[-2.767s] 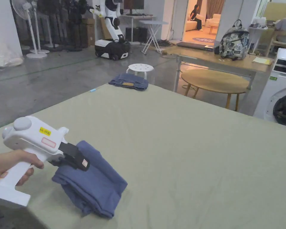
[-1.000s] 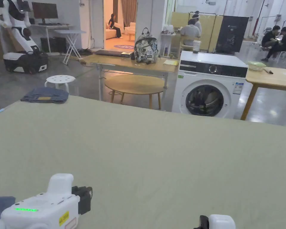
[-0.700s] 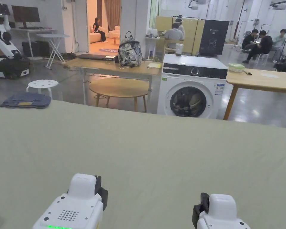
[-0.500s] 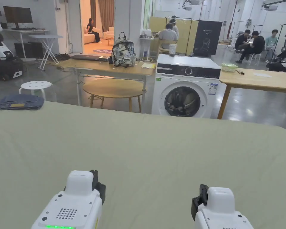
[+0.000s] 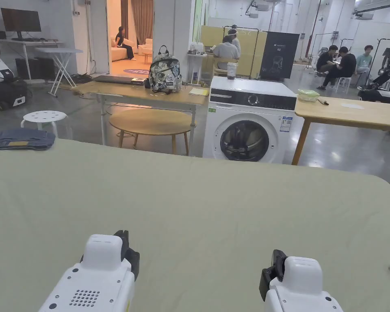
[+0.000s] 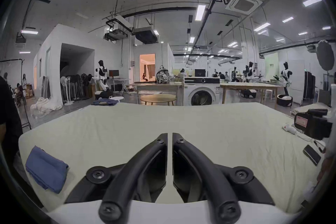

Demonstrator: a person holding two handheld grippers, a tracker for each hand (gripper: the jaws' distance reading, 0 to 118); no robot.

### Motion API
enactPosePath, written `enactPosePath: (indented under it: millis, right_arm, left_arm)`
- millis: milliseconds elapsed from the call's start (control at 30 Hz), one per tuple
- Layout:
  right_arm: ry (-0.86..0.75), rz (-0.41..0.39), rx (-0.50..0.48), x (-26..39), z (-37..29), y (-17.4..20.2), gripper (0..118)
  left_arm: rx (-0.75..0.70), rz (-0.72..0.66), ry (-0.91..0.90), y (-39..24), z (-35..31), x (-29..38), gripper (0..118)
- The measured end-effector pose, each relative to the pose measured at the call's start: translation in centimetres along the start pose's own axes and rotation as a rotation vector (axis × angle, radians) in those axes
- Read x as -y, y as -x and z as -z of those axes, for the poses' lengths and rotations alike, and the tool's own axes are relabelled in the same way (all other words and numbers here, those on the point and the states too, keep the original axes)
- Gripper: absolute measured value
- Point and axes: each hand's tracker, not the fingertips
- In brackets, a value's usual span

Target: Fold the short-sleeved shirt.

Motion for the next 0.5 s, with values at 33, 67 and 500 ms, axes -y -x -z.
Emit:
enactPosePath:
  millis: [33,67,500]
  right_arm:
    - [-0.001,0.000,0.003,0.03,0.00,0.01,0]
    - [0.002,0.000,0.003,0.05,0.00,0.00,0]
    - [-0.005,-0.015,-0.004,0.13,0.05,0.73,0]
  left_arm:
    - [-0.001,-0.003,-0.002,0.12,0.00,0.01,0]
    - [-0.005,-0.005,-0.004,0.13,0.05,0.04,0]
    - [-0.001,0.002,-0.017,0.22,-0.05,0.11,0]
